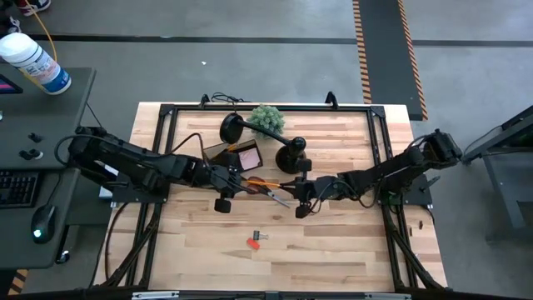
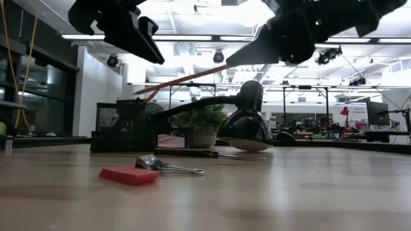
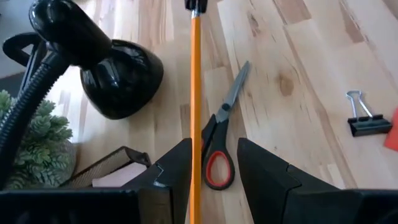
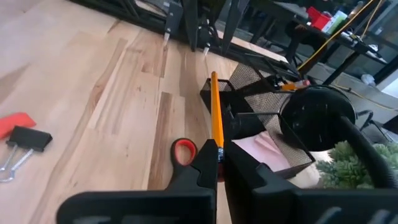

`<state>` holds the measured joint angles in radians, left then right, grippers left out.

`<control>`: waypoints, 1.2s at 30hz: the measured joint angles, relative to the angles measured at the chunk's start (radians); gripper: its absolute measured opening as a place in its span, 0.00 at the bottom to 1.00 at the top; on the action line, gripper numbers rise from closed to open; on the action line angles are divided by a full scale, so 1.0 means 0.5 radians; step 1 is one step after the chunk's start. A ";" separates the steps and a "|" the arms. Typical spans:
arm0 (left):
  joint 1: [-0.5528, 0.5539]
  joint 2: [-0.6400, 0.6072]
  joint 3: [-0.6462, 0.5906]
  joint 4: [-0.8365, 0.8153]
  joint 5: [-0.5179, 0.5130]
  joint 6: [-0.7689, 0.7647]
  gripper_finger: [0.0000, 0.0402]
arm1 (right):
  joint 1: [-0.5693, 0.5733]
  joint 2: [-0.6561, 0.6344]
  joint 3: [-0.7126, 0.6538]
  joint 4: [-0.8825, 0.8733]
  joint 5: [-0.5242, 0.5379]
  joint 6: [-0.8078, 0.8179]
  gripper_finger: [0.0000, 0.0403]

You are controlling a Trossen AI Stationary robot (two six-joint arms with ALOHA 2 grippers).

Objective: Pick and place office supplies into organizer
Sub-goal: Put the orange pencil into the black desk organizer

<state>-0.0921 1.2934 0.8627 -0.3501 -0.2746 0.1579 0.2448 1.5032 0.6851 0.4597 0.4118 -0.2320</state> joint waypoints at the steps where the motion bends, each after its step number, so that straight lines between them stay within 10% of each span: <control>1: 0.000 0.021 0.020 -0.013 -0.002 0.002 0.29 | -0.007 0.000 0.022 -0.035 -0.003 -0.011 0.00; 36: 0.001 0.203 0.072 -0.006 -0.207 -0.047 0.27 | -0.032 0.000 0.177 -0.074 -0.111 -0.130 0.00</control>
<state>-0.0917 1.3948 0.8989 -0.3533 -0.3782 0.1345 0.2287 1.5032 0.7734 0.4229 0.3565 -0.2970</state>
